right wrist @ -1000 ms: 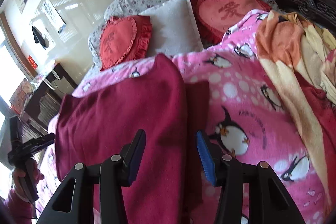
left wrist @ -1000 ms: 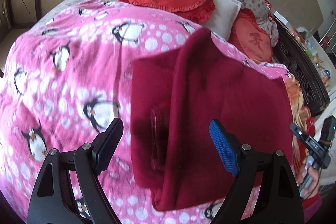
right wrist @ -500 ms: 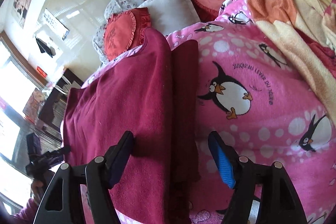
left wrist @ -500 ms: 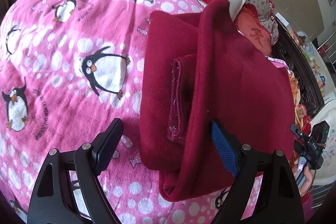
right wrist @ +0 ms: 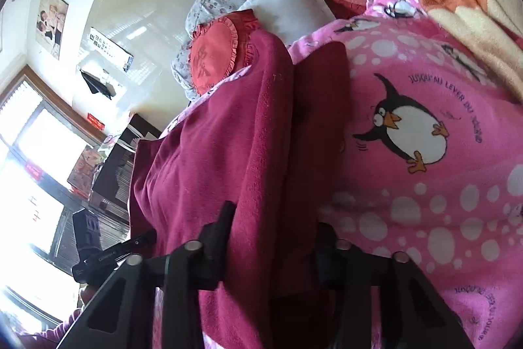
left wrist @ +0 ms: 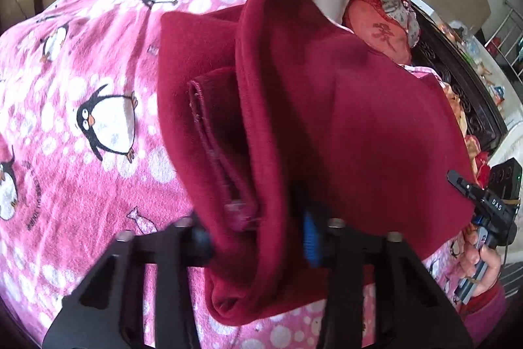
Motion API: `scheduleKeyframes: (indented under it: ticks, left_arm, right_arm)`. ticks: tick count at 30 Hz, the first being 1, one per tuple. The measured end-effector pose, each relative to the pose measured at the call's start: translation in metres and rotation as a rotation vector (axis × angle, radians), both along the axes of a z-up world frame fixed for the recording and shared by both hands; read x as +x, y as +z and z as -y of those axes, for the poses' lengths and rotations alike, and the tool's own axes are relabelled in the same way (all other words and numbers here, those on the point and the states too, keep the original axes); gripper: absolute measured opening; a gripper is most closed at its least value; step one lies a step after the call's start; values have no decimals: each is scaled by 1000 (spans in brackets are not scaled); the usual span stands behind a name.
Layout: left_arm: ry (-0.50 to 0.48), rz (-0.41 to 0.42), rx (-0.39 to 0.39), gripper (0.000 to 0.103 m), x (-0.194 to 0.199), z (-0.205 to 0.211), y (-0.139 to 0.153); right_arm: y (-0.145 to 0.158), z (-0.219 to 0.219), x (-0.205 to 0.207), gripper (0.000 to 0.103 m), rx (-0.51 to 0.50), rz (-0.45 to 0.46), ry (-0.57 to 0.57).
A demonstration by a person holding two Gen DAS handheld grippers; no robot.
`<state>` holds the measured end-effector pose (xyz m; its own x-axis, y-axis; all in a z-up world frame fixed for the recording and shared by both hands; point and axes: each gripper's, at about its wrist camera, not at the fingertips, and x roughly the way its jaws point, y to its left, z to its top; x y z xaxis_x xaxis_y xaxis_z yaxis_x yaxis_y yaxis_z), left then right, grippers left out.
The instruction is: Fold small clothes
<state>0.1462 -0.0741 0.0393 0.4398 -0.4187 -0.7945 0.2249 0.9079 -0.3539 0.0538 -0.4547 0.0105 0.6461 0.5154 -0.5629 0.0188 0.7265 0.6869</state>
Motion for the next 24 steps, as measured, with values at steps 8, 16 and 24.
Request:
scheduleKeyframes:
  ticks: [8,16,24]
  left_arm:
    - [-53,-35,-118,22,-24,-28,39]
    - [-159,-117,-69,22,-111,-49,38]
    - [-101,-158,57,35,-155,-50,5]
  right_arm:
    - [48,-11,-21,24,81,33,11]
    - [86,-36,-105,24,94,47,113]
    - [25,-35,-167,25,-156,-301,-2]
